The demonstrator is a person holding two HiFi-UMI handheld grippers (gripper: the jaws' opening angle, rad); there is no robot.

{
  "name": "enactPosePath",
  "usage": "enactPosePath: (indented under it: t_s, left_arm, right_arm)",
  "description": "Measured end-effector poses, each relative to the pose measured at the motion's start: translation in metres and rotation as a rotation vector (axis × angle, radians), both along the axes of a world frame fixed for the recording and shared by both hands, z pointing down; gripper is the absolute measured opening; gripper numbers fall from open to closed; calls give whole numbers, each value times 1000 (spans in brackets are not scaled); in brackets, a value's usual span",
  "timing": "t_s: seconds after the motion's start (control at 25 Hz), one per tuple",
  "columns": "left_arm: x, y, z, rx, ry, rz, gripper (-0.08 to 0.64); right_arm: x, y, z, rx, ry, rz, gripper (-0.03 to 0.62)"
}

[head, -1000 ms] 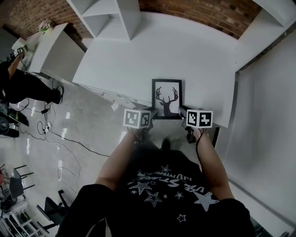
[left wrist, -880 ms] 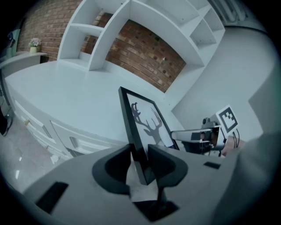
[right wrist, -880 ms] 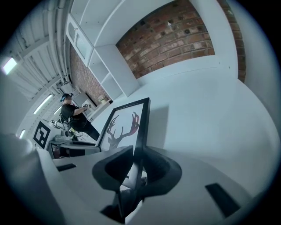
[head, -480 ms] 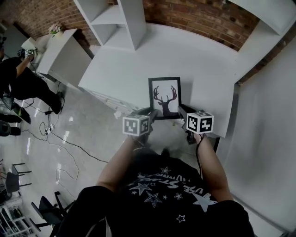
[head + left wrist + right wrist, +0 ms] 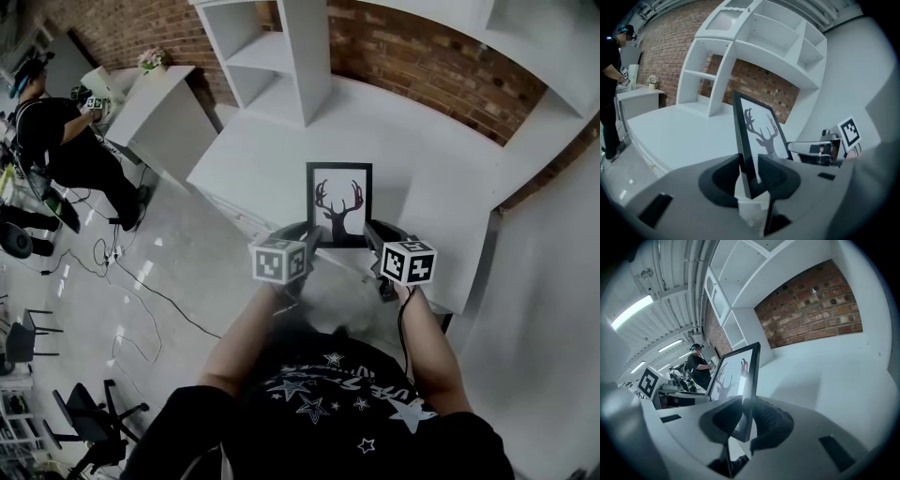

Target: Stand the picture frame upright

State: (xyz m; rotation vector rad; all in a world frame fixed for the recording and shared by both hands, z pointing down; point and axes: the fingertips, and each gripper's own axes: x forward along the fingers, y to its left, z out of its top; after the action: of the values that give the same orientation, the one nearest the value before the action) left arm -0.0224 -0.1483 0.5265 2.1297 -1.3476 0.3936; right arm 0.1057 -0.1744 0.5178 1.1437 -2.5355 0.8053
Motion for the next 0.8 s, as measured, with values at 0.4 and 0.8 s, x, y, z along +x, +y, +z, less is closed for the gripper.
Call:
enactPosePath:
  t_s: [0.4, 0.8]
  left_arm:
    - [-60, -58, -5, 28, 36, 12, 129]
    - [-109, -142, -6, 32, 43, 82, 129]
  right_arm:
    - [-59, -51, -6, 23, -24, 28, 74]
    - [-106, -122, -11, 50, -3, 98, 74]
